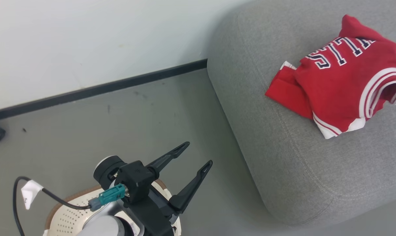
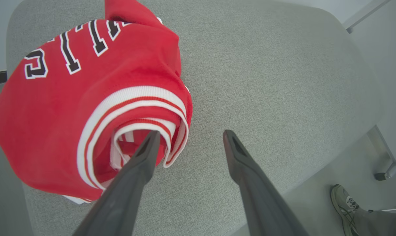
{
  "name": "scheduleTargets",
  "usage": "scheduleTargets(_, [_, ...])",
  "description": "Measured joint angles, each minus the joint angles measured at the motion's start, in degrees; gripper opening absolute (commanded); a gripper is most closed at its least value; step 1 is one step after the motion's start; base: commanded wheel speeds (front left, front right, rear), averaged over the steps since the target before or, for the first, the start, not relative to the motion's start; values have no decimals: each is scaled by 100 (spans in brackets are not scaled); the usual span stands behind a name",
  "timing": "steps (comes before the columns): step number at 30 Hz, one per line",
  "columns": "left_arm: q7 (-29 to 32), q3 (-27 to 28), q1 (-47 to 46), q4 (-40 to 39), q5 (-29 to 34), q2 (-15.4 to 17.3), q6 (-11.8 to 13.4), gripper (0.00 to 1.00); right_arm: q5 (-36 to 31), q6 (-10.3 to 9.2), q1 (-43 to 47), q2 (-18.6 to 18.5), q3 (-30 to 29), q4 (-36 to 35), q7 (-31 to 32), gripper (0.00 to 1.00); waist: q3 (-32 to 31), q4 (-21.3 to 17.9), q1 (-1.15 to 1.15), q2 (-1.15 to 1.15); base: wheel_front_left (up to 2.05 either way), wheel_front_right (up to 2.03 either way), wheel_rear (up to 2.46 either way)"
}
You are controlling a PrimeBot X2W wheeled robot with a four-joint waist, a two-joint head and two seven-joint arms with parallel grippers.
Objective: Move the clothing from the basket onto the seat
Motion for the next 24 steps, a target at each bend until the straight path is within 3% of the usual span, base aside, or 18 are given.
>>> scheduleTargets(9, [-215,105,248,113,-96,-130,131,100,-4,154,342,-363,-87,-964,-318,100,-435,42,0,0,0,0,0])
scheduleTargets(24, [-637,558,688,214,-383,-122,459,100,311,138,1246,-536,-502,-2484,-1385,100,-935,587,0,0,0,0,0])
